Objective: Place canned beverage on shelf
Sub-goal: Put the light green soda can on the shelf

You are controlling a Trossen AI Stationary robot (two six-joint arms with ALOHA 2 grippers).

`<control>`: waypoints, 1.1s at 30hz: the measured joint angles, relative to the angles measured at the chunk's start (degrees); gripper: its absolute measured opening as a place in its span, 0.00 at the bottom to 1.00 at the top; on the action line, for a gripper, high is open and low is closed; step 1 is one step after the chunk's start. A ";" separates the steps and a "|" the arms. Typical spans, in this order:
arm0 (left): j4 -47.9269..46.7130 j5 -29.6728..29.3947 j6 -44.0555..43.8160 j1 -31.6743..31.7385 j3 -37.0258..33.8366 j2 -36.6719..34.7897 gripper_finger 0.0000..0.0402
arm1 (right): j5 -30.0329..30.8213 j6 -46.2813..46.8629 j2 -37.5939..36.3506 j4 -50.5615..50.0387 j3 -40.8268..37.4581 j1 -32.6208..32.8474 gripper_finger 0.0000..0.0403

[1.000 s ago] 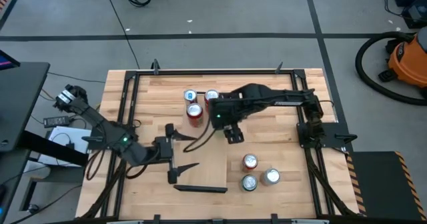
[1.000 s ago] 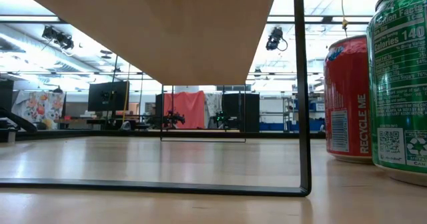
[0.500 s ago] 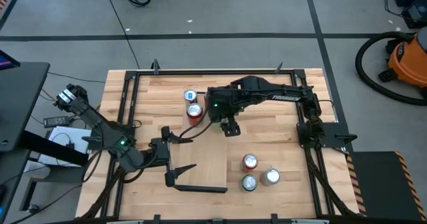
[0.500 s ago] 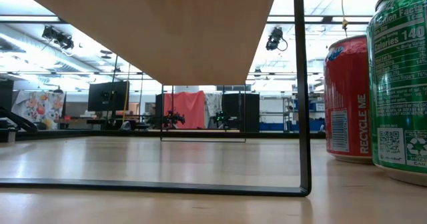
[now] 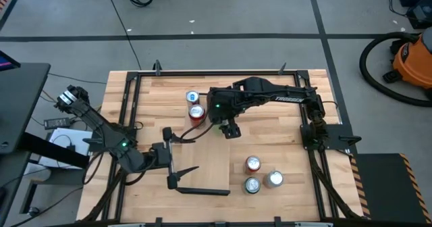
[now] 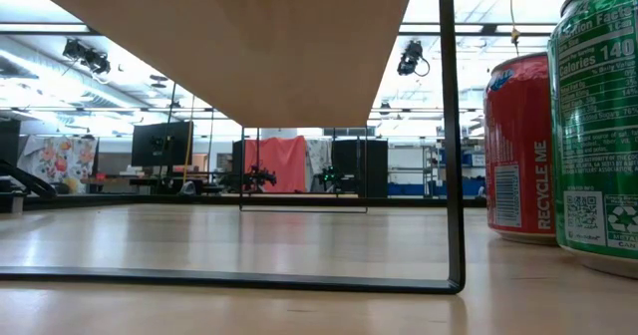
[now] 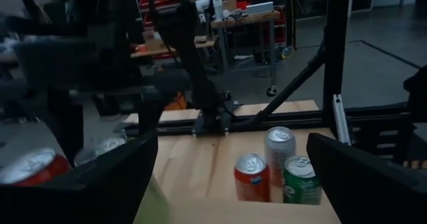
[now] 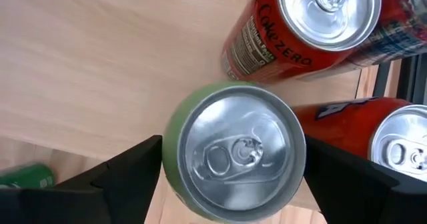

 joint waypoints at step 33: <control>-6.46 2.63 -9.20 2.08 0.00 -0.04 0.99 | 11.72 9.42 -4.64 -9.01 1.94 10.50 0.87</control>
